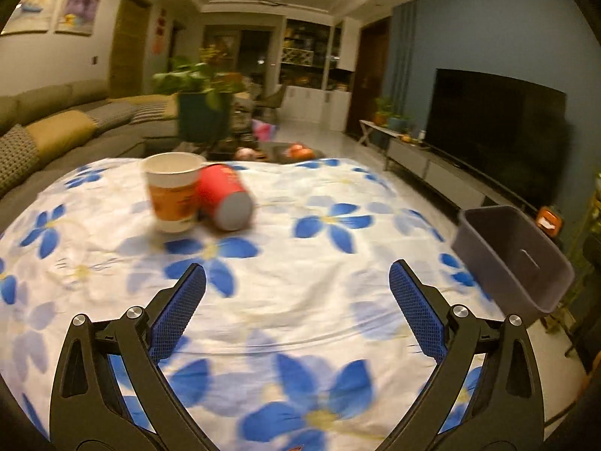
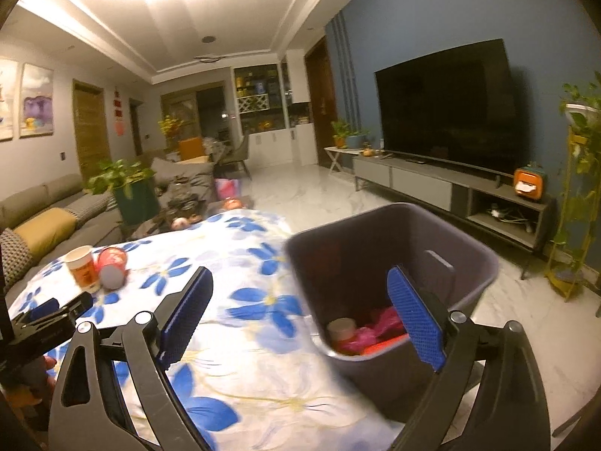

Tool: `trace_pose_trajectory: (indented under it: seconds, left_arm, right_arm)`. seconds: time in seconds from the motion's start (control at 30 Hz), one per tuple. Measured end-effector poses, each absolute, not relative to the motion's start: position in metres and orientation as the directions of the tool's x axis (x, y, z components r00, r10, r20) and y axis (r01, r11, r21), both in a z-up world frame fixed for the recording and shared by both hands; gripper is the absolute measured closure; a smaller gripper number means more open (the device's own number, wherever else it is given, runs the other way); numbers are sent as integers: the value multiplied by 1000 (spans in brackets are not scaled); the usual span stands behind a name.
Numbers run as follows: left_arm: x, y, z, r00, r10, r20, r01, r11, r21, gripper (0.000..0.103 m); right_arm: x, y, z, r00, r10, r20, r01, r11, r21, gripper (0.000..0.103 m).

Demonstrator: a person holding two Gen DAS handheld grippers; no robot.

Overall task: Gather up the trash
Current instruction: 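Move both open tools back toward the remaining two cups, then grasp the white-orange paper cup with the left tool while the right tool grasps the red cup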

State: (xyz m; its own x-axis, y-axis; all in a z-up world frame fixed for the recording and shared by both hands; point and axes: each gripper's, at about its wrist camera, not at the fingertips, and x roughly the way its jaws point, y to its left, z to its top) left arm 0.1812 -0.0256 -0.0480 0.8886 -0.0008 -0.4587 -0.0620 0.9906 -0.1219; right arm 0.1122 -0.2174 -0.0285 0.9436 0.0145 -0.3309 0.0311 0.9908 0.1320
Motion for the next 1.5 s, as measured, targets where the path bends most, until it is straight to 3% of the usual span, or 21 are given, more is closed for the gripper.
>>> trace_pose_trajectory:
  seconds: [0.4, 0.77, 0.97, 1.27, 1.33, 1.43, 1.5]
  left_arm:
    - [176, 37, -43, 888, 88, -451, -154, 982, -111, 6]
    - [230, 95, -47, 865, 115, -488, -187, 977, -101, 6]
    - [271, 94, -52, 852, 93, -515, -141, 989, -54, 6]
    - [305, 109, -60, 833, 30, -552, -115, 986, -119, 7]
    - [308, 111, -61, 834, 2, -552, -97, 985, -142, 13]
    - [307, 118, -62, 837, -32, -546, -79, 981, -179, 38]
    - [307, 121, -62, 840, -45, -541, -72, 979, -193, 41]
  right_arm:
    - [131, -142, -24, 933, 123, -339, -93, 990, 102, 12]
    - [193, -69, -33, 893, 224, -390, -191, 974, 121, 12]
    - [231, -38, -39, 869, 250, -427, -221, 968, 117, 12]
    - [266, -17, -52, 840, 273, -470, -243, 962, 124, 12]
    - [271, -14, -53, 835, 279, -474, -249, 960, 128, 12]
    - [276, -5, -52, 833, 286, -473, -265, 958, 114, 12]
    - [278, 1, -52, 827, 301, -475, -280, 953, 117, 12]
